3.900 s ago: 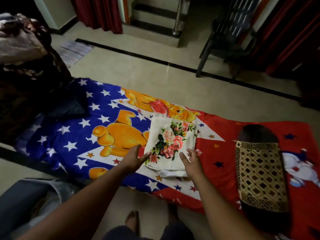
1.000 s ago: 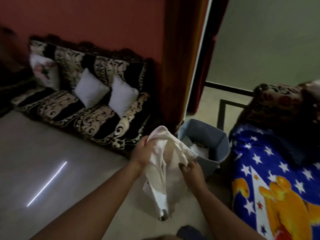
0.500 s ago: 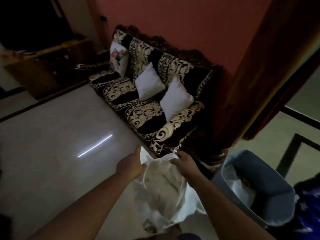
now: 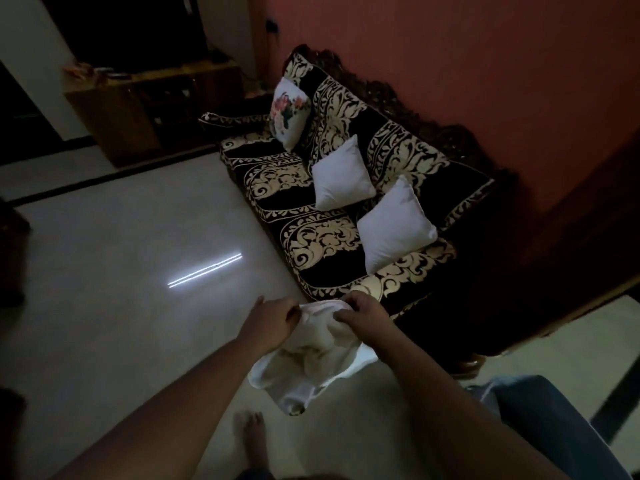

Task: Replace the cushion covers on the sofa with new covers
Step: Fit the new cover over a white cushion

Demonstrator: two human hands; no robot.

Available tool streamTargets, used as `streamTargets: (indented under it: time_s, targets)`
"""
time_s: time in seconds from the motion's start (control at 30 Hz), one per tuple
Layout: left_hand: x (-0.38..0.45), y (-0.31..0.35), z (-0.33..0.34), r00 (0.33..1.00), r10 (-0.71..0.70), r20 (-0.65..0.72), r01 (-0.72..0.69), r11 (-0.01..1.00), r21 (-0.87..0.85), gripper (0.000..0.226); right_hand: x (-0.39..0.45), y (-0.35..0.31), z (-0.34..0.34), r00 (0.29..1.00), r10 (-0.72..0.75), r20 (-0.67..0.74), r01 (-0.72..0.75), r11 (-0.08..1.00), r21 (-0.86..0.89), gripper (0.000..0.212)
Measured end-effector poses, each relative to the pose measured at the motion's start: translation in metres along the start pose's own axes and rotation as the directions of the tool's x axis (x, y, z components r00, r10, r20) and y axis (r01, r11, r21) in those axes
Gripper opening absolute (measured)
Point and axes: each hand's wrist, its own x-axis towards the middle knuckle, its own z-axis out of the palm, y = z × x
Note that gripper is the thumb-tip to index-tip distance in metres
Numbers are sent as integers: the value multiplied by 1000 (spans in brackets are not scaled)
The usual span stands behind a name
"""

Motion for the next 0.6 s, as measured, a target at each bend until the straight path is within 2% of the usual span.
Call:
streamTargets:
  time_s: [0.07,0.13,0.23,0.3,0.4,0.5,0.6]
  targets:
    - [19,-15,-11,994,-78,-81,63,983,-172,22,22,-12,2,999,-31,-43,23,985,-169,20]
    - [41,-32,-28,981,-149,-128,104,946,-306,23,45,-24,10,994,-72,-83,35,924,-381,16]
    - [73,-55,-57,972,-146,-187,82,947,-312,24,71,-39,20,968,-153,-201,-8,777,-630,16]
    - [94,-76,-81,962,-162,-218,95,953,-289,27,90,-47,27,942,-189,-277,-61,715,-696,15]
    - [124,-110,-110,953,-169,-250,113,968,-223,26,114,-56,31,918,-84,-388,-185,773,-607,9]
    - [149,-141,-127,955,-118,-271,106,993,-58,23,140,-69,42,896,132,-425,-275,915,-295,19]
    - [171,-162,-136,977,-78,-199,96,992,86,30,169,-80,54,892,260,-370,-279,960,0,19]
